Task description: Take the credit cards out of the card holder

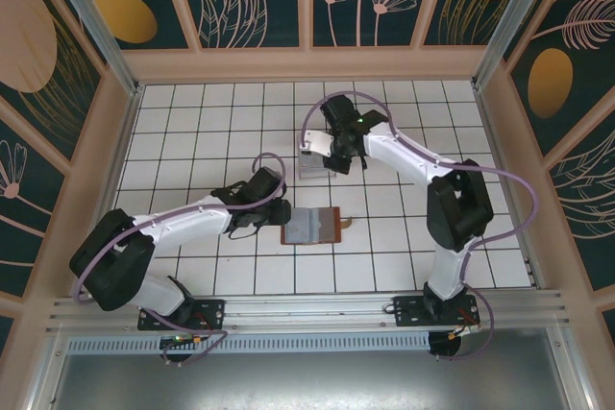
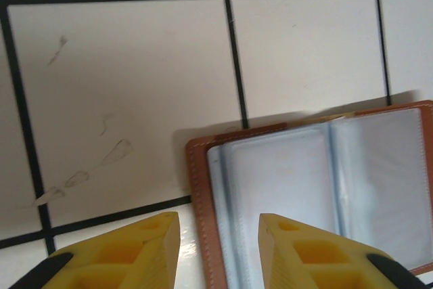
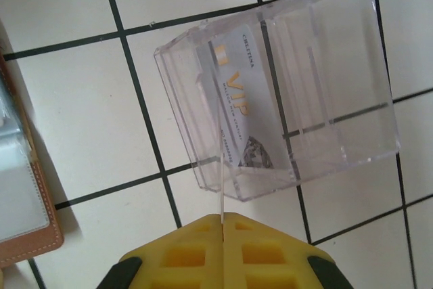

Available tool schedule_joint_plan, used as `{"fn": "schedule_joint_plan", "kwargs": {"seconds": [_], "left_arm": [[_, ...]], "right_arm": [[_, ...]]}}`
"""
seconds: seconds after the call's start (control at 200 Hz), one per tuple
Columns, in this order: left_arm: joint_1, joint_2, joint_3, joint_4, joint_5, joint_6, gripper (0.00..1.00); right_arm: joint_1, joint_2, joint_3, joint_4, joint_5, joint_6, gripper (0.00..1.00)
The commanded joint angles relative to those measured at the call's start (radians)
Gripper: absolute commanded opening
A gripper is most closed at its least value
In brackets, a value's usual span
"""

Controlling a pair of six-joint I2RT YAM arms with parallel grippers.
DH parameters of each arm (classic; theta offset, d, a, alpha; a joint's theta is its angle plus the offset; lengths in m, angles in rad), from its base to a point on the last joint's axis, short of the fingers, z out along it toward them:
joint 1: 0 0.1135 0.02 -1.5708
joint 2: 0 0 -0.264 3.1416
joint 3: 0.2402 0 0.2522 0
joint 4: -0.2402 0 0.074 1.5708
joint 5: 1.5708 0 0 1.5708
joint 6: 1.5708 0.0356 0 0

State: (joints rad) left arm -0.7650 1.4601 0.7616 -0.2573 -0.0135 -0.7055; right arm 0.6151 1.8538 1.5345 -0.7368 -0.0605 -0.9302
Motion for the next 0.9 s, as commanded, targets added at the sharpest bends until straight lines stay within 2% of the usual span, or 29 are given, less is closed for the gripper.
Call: {"fn": "schedule_joint_plan", "kwargs": {"seconds": [0.0,0.33,0.891], "left_arm": [[-0.003,-0.025,-0.044,0.011,-0.027,-0.038,0.37],[-0.003,-0.062,-0.075,0.012,-0.034,-0.054,0.37],[-0.003,-0.082,-0.075,-0.008,-0.042,-0.054,0.37]], "right_arm": [[0.014,0.056,0.097,-0.107,-0.003,-0.112,0.00],[0.037,0.191,0.261,-0.167,0.020,-0.167,0.00],[0.069,0.260,0.294,-0.168,-0.011,-0.190,0.00]]}}
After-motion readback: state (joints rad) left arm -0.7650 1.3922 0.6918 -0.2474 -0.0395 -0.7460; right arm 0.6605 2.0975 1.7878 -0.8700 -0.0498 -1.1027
